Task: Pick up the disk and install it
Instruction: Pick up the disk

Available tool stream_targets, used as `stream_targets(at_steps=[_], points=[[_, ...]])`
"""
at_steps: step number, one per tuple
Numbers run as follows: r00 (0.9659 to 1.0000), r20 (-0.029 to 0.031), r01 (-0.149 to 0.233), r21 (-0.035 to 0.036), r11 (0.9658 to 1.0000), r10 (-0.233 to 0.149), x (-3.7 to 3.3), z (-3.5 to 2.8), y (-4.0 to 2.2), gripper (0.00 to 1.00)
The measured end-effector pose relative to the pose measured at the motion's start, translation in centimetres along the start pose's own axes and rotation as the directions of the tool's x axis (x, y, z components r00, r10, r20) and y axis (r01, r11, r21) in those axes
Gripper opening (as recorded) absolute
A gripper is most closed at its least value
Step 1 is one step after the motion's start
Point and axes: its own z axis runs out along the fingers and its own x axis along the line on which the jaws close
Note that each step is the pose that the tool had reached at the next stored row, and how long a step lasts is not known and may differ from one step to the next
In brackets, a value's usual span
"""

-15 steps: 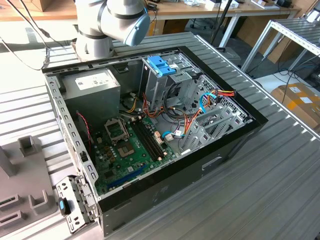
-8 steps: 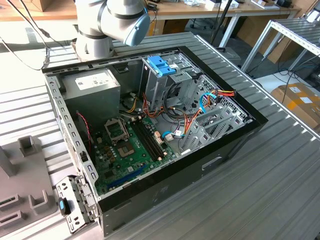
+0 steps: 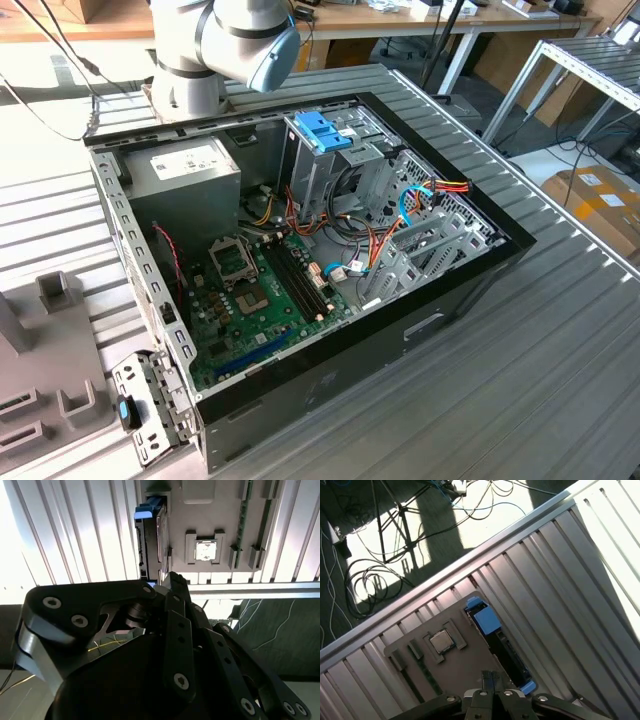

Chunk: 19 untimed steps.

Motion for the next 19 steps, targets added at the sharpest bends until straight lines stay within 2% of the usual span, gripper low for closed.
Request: stream_targets(at_steps=[8, 19], points=[[0.9995, -0.0014, 0.031, -0.0008, 0.9995, -0.031, 0.0, 0.0, 0.0, 0.11], [0.9965, -0.0036, 0.084, -0.0022, 0.9965, -0.084, 0.0, 0.0, 0.0, 0.11]])
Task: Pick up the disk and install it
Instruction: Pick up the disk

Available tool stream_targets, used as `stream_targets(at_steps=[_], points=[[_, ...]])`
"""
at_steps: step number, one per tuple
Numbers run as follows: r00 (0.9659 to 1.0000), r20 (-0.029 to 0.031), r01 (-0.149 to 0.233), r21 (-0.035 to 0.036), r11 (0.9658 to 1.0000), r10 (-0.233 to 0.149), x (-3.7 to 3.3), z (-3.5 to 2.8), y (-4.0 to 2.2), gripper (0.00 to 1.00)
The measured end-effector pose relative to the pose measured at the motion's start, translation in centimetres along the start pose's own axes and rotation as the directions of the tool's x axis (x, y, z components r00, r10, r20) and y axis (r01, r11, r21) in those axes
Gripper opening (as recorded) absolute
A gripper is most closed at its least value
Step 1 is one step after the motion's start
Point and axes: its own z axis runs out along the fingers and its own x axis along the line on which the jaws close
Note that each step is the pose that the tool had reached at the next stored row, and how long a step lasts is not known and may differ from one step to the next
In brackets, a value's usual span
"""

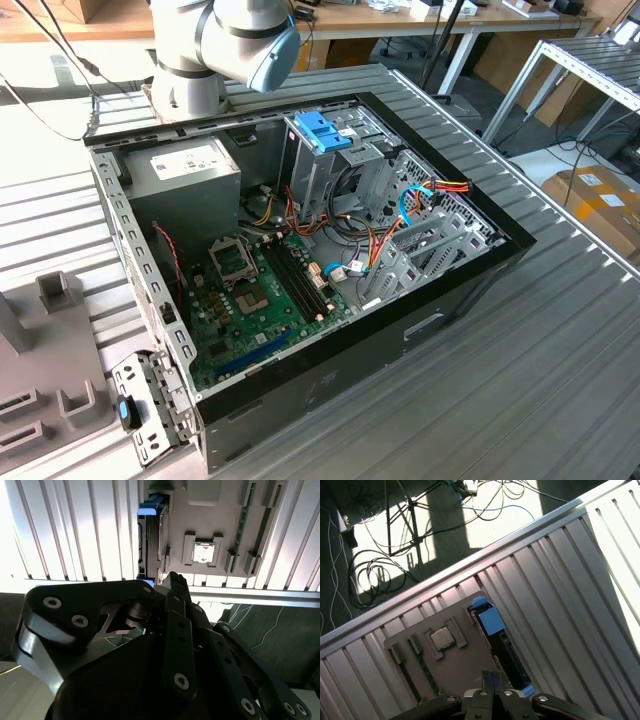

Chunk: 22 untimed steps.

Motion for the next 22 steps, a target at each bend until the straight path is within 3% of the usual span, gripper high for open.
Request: stream_targets(at_steps=[11, 22], points=[[0.9986, -0.0023, 0.052, -0.0013, 0.9986, -0.052, 0.0, 0.0, 0.0, 0.11], [0.9931, -0.005, 0.117, -0.0031, 0.9931, -0.117, 0.0, 0.0, 0.0, 0.11]])
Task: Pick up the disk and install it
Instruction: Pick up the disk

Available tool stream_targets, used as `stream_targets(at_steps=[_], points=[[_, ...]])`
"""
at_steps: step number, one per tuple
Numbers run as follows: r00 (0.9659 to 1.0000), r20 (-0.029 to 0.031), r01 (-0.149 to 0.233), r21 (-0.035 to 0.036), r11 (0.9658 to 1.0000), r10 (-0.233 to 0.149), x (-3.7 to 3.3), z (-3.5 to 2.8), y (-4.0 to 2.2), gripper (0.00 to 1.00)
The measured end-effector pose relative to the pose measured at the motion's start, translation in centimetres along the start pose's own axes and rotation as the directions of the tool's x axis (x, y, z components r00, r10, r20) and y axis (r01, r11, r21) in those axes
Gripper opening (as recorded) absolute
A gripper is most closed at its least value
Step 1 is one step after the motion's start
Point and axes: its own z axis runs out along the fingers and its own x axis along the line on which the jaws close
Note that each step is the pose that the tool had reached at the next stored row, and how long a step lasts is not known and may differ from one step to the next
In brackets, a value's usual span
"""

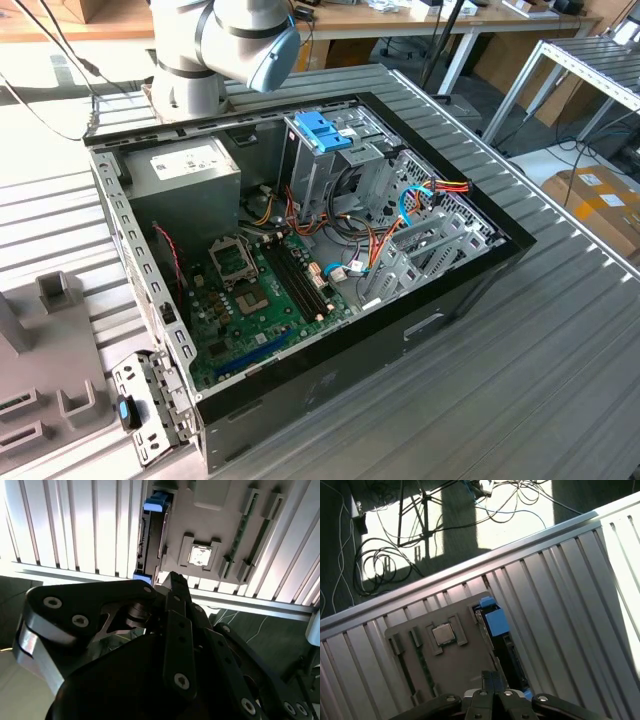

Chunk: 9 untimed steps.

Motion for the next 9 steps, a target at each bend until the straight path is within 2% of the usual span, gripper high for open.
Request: stream_targets(at_steps=[9], points=[[0.9991, -0.0019, 0.043, -0.0011, 0.9991, -0.043, 0.0, 0.0, 0.01, 0.11]])
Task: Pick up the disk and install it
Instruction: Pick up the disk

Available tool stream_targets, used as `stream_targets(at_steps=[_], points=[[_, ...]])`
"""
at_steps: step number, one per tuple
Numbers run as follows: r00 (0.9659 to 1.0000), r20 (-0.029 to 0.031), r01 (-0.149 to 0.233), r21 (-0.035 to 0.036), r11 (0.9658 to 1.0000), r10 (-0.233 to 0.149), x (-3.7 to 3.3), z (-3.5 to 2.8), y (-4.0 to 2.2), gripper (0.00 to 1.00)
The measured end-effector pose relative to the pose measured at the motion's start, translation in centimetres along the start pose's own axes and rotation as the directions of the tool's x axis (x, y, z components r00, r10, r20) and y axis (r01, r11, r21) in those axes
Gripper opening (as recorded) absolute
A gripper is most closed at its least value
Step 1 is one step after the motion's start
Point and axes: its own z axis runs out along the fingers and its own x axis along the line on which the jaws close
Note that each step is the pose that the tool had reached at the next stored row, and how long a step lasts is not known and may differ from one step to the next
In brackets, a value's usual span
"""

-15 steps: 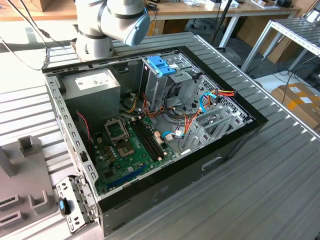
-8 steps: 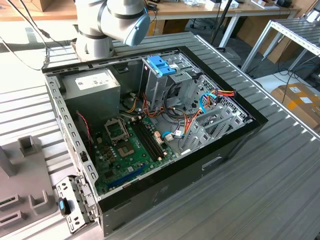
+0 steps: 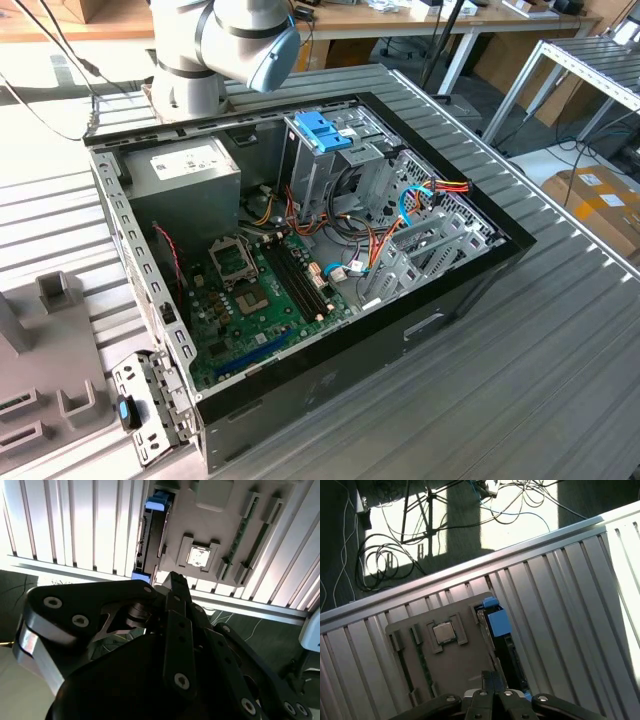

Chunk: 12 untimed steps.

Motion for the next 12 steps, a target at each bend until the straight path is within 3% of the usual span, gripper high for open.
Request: stream_targets(at_steps=[12], points=[[0.9984, -0.0025, 0.057, -0.0015, 0.9984, -0.057, 0.0, 0.0, -0.01, 0.11]])
